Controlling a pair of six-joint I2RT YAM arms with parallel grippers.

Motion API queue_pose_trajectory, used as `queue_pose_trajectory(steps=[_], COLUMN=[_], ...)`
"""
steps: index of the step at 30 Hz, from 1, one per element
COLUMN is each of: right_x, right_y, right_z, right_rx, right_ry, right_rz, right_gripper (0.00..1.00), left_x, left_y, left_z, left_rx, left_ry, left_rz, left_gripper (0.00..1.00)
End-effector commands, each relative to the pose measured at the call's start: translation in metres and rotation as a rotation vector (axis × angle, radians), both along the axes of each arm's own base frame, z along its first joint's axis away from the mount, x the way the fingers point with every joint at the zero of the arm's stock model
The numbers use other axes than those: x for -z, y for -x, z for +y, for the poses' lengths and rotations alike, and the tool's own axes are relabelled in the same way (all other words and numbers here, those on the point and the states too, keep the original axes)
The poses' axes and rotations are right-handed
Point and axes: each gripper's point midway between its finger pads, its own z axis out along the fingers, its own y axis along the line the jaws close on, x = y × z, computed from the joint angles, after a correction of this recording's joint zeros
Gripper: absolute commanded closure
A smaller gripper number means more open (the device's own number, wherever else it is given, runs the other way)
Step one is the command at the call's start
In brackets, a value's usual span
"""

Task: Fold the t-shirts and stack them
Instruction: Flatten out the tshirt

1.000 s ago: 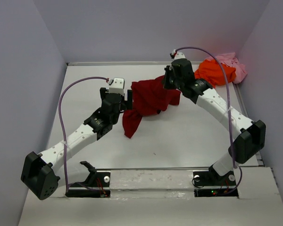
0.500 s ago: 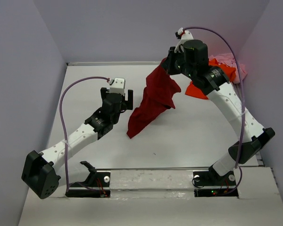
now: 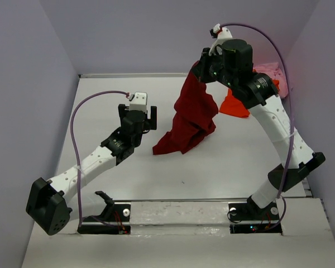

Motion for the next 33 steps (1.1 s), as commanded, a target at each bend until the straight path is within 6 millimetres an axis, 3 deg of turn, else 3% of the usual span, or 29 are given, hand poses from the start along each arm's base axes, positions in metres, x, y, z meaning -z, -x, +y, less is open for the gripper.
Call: queue_pose_trajectory(steps=[1, 3, 4, 7, 8, 11, 14, 16, 17, 18, 19, 20, 23, 28, 33], right_x=[0.020, 0.052, 0.099, 0.163, 0.205, 0.268, 0.317, 0.322, 0.320, 0.315, 0.309, 0.294, 0.279, 0.243, 0.255], right_y=[-0.008, -0.014, -0.014, -0.010, -0.004, 0.000, 0.003, 0.001, -0.001, 0.002, 0.002, 0.002, 0.011, 0.039, 0.059], right_z=[0.012, 0.020, 0.023, 0.038, 0.036, 0.049, 0.059, 0.068, 0.069, 0.073, 0.072, 0.069, 0.054, 0.024, -0.011], right_rx=[-0.016, -0.025, -0.030, -0.069, -0.061, -0.078, -0.085, -0.097, -0.095, -0.108, -0.107, -0.097, -0.059, -0.022, 0.057], right_ry=[0.018, 0.032, 0.072, 0.077, 0.108, 0.154, 0.214, 0.223, 0.222, 0.220, 0.217, 0.210, 0.229, 0.191, 0.228], right_rz=[0.018, 0.073, 0.163, 0.279, 0.359, 0.457, 0.534, 0.538, 0.535, 0.522, 0.513, 0.483, 0.451, 0.396, 0.397], right_gripper=[1.00, 1.00, 1.00, 1.00, 1.00, 1.00, 1.00, 1.00, 0.95, 0.85, 0.67, 0.57, 0.37, 0.29, 0.29], left_x=[-0.023, -0.025, -0.026, -0.027, -0.028, -0.029, -0.028, -0.027, -0.027, -0.027, -0.026, -0.025, -0.026, -0.026, -0.026], left_y=[-0.001, 0.000, 0.000, 0.001, 0.000, 0.001, 0.001, 0.001, 0.001, 0.000, 0.000, 0.000, 0.000, 0.000, 0.000], left_z=[0.003, 0.004, 0.004, 0.006, 0.006, 0.005, 0.005, 0.004, 0.004, 0.004, 0.003, 0.003, 0.003, 0.002, 0.001], left_rx=[-0.028, -0.028, -0.028, -0.035, -0.036, -0.030, -0.027, -0.024, -0.022, -0.023, -0.022, -0.022, -0.021, -0.015, -0.012], left_ry=[0.045, 0.048, 0.048, 0.047, 0.047, 0.050, 0.050, 0.048, 0.049, 0.049, 0.047, 0.046, 0.047, 0.048, 0.049], left_rz=[-0.068, -0.072, -0.074, -0.081, -0.082, -0.083, -0.082, -0.079, -0.079, -0.077, -0.076, -0.075, -0.076, -0.075, -0.074], left_gripper=[0.01, 0.01, 0.01, 0.01, 0.01, 0.01, 0.01, 0.01, 0.01, 0.01, 0.01, 0.01, 0.01, 0.01, 0.01])
